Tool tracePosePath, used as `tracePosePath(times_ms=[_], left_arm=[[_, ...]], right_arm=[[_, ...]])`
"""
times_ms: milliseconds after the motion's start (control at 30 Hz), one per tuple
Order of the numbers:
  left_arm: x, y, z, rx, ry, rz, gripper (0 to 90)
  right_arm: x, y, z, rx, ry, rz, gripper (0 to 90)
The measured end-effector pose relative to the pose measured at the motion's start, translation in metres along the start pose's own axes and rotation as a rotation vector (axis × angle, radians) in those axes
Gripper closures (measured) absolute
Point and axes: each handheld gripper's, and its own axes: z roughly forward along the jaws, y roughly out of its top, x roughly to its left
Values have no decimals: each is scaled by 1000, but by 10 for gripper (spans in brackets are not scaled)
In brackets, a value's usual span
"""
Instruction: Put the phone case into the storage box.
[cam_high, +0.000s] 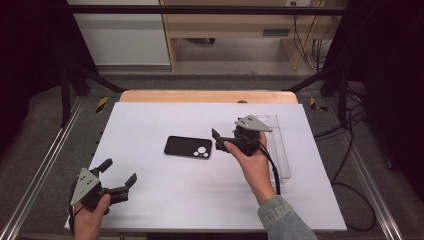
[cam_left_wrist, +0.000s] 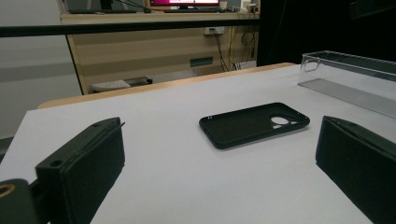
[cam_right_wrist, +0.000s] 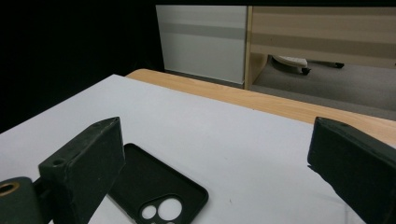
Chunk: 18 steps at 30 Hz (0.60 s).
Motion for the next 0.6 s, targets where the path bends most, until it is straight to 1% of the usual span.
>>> tracePosePath(times_ms=[33,100,133,233,267,333,367,400,467,533,600], left_arm=[[0,0,0,0,0,0,13],[-1,0,1,2,-3,1,13],[-1,0,1,2,-3,1,13],[-1,0,1,2,-4,2,13],[-1,0,0,1,-4,2,13],[-1,0,0,2,-3,1,13],[0,0,1,2,-3,0,13],[0,0,1,3,-4,0,13],[-1,0,1,2,-4,1,13],[-1,0,1,2,-6,2,13],[-1,0,1,3,-6,1,14]], right_arm=[[0,0,0,0,0,0,43],[6,-3,10,14,-3,-7,46],[6,-3,10,14,-3,-7,46],[12,-8,20,36,-1,-10,47],[15,-11,27,50,0,-16,49],[19,-15,33,69,1,-26,51],[19,-15,33,69,1,-26,51],[21,-19,39,93,4,-30,61],[22,-20,42,99,4,-29,65],[23,-25,47,124,7,-22,74],[23,-29,52,150,22,-5,87]])
